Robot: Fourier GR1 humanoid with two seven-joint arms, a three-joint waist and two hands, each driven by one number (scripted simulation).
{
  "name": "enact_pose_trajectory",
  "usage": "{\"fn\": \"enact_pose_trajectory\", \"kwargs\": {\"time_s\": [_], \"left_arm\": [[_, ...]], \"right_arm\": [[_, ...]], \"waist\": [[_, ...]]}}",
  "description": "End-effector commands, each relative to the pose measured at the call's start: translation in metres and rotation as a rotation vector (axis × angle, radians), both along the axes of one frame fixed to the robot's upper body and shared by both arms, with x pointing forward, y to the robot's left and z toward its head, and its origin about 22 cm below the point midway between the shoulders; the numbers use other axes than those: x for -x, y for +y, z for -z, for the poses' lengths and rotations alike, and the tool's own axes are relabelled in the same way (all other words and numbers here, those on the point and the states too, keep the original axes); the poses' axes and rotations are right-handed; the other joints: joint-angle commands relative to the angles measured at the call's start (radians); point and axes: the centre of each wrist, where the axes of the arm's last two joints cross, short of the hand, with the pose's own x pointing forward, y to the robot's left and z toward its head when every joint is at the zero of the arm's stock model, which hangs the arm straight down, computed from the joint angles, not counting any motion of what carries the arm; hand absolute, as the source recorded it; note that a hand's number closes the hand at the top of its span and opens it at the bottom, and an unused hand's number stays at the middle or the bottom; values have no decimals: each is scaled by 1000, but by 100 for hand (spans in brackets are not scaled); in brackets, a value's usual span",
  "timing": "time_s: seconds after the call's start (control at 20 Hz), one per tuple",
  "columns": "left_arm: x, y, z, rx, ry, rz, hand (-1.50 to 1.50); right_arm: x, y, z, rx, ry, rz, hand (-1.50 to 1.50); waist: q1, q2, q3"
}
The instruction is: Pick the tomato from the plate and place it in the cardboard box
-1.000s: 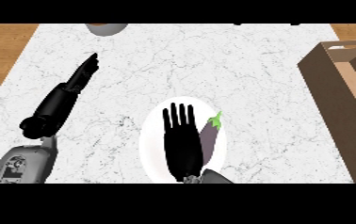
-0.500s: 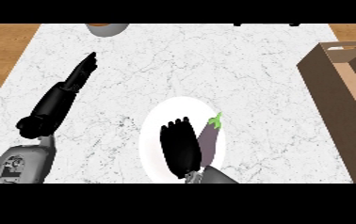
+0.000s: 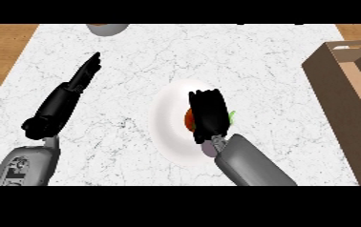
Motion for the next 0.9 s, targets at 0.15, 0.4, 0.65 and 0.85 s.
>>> {"fn": "enact_pose_trajectory", "kwargs": {"time_s": [0.15,0.4,0.65,0.85], "left_arm": [[-7,-16,-13,4,-8,38,0],[-1,-17,-10,-1,7,18,0],[12,-9,17,3,18,-11,0],[-6,2,-2,-3,8,-10,0]], "right_arm": [[-98,-123,-55,-232,-18,371,150],[-127,-120,-85,-81,-114,331,150],[-122,-130,-122,-151,-259,419,150],[-131,-159,-174,-292,-432,633,150]], "waist": [[22,13,2],[16,1,-1],[1,-5,-1],[-7,-4,-1]]}}
